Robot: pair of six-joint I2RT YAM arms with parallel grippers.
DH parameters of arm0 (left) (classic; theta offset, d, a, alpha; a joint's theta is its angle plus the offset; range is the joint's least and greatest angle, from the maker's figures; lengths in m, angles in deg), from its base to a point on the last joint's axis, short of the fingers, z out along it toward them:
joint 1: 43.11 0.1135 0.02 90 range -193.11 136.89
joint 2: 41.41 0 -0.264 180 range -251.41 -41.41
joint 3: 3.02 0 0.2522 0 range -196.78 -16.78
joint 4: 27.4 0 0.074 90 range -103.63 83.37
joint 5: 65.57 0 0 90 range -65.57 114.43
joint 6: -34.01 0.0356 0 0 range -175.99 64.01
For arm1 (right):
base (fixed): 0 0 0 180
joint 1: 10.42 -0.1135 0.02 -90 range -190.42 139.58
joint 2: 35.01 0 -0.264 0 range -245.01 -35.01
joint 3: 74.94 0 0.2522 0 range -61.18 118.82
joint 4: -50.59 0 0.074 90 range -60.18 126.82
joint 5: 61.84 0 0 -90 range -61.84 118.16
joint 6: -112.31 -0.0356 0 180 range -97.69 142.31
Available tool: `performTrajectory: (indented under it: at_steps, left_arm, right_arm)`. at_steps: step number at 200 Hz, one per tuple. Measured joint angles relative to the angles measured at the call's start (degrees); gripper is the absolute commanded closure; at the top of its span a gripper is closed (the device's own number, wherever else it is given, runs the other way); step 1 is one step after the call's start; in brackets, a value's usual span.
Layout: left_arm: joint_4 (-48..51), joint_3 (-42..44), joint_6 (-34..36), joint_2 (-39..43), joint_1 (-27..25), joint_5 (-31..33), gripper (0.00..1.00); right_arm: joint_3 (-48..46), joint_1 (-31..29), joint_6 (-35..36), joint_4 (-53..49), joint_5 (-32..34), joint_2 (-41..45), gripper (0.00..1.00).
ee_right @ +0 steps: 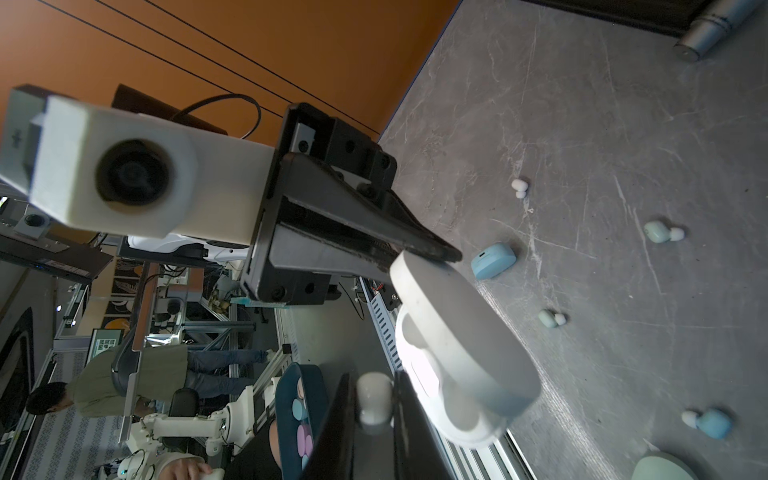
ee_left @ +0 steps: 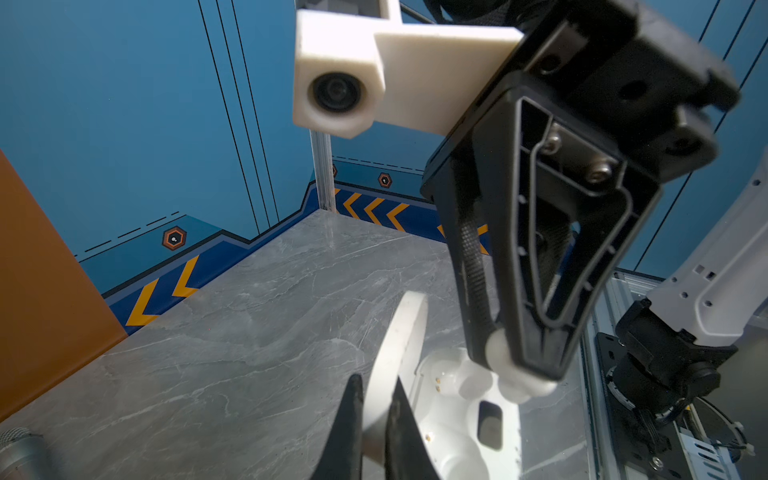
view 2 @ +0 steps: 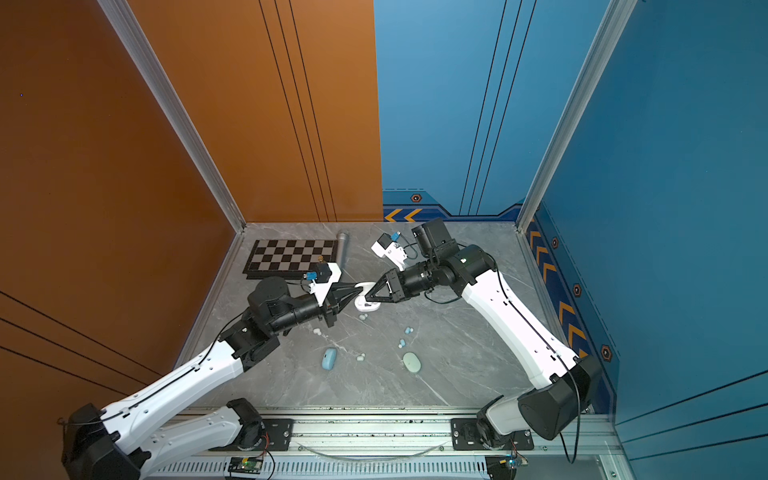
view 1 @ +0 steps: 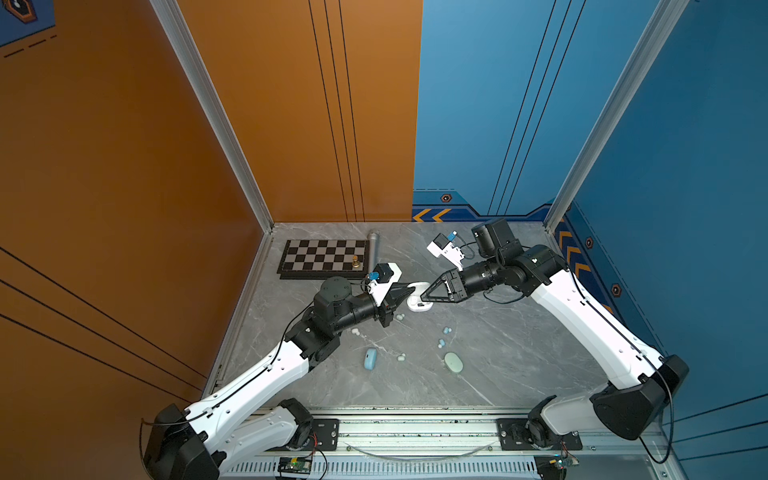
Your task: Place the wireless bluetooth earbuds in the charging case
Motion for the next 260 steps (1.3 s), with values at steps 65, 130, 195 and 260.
performTrajectory:
  at_steps: [65,130,195,260]
  left_arm:
    - [0.1,-0.9,0.2,-0.5,-0.5,0.4,1.0]
    - [0.3,-0.9,0.4,-0.5,-0.5,1.6,1.0]
    - [1.3,-0.9,0.7,-0.5,-0.5,2.8,1.0]
    - [1.7,-0.9,1.0,-0.5,-0.2,3.5,1.0]
  right_arm:
    - [-3.2,-2.3,-4.9,8.1,2.1,0.0,0.87]
    - [-4.3,-2.6,-5.9,10.5,3.0,0.0,0.85]
    - [-6.2,-2.6,-6.6,12.2,3.8,0.0,0.83]
    - [-6.9,-2.6,-7.7,12.8,5.6,0.0,0.72]
